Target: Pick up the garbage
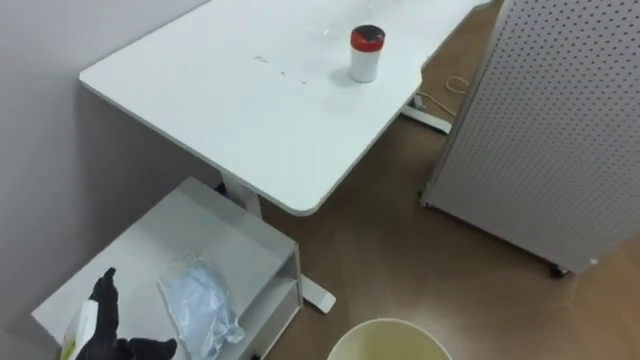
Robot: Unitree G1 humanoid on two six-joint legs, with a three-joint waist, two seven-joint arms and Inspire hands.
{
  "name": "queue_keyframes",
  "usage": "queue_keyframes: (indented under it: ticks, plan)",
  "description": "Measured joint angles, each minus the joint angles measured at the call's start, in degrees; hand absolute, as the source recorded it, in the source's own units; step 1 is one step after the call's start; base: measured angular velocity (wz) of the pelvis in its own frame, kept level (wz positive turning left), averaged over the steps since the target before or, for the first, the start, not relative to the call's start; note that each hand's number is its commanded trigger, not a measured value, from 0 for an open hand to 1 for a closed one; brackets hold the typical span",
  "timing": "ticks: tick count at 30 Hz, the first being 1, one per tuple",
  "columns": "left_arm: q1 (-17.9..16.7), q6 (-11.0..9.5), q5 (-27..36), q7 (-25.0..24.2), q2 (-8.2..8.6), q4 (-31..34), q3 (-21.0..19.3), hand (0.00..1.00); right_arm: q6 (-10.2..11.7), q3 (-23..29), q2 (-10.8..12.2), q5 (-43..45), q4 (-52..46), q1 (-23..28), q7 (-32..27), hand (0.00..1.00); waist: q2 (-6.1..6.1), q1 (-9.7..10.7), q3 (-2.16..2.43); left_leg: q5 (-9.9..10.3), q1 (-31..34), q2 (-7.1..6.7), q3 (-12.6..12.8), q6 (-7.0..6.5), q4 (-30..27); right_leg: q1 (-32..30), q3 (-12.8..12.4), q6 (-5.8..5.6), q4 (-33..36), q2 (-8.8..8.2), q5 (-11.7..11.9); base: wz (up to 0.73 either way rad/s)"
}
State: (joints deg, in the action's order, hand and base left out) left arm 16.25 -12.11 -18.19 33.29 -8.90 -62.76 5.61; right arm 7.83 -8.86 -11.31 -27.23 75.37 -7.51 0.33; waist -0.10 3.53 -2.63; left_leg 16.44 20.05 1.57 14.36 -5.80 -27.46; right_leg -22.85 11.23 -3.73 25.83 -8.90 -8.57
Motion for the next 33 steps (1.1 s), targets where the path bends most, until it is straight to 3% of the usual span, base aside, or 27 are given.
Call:
queue_keyframes:
  ticks: [4, 6, 10, 14, 21, 28, 33]
  plan:
    - [1.25, -0.46, 0.07, 0.62, -0.17, -2.1, 1.63, 0.0, 1.25, -2.41, -0.09, -2.7, 0.53, -0.75, -0.82, 1.0, -0.18, 1.05, -0.32, 0.08, 3.07, 0.25, -0.09, 0.02, -1.79, -2.96, -0.1, 0.36, 1.65, -0.1, -0.22, 0.0]
    - [2.63, -0.46, 0.63, 1.86, -0.28, -2.54, 1.61, 0.0, 1.5, -3.39, -0.09, -3.98, -0.14, -0.78, -1.64, 1.0, -0.5, 1.18, -0.71, 0.35, 5.84, 0.73, -0.1, 0.05, -3.08, -5.63, -0.02, 0.72, 3.23, -0.13, -0.43, 0.0]
    - [4.28, -0.48, 1.0, 3.65, -0.27, -3.71, 2.61, 0.0, 1.67, -3.56, -0.09, -4.01, -2.8, -1.28, -2.71, 1.0, -0.57, 2.19, -0.94, 0.36, 9.44, 0.96, -0.44, 0.07, -5.06, -9.39, 0.0, 1.27, 5.58, -0.39, -0.74, 0.03]
    - [7.77, -0.55, 3.04, 4.25, -0.27, -5.2, 4.33, 0.0, 2.45, -5.81, -0.19, -4.57, -3.4, -3.33, -2.84, 1.0, -0.21, 2.66, -1.17, 0.59, 13.35, 2.42, -0.48, 0.31, -7.94, -12.45, 0.1, 2.43, 6.56, 0.14, -0.15, -0.07]
    - [9.15, -0.7, 3.98, 5.29, -0.29, -5.47, 10.48, 0.0, 2.63, -7.89, -0.29, -6.44, -4.36, -4.59, -4.7, 1.0, 0.48, 3.44, -1.56, 0.34, 16.52, 3.24, -0.43, 0.81, -9.07, -15.7, 0.12, 3.2, 7.47, 0.57, 0.3, -0.02]
    - [10.86, 0.56, 3.96, 4.93, -0.3, -7.35, 11.39, 0.0, 2.56, -8.51, 0.2, -7.04, -4.53, -7.38, -5.19, 1.0, 0.53, 4.16, -1.84, 0.99, 20.28, 4.57, -0.24, 1.26, -12.09, -19.68, -0.03, 4.07, 10.4, 1.13, -0.27, -0.04]
    - [13.29, 0.61, 3.88, 5.04, -1.69, -7.88, 11.46, 0.0, 2.46, -9.09, -0.08, -9.12, -6.3, -7.45, -5.14, 1.0, 0.27, 4.76, -2.14, 1.13, 23.35, 4.94, -0.36, 1.57, -14.13, -23.0, -0.28, 5.06, 12.86, 1.11, -1.06, -0.01]
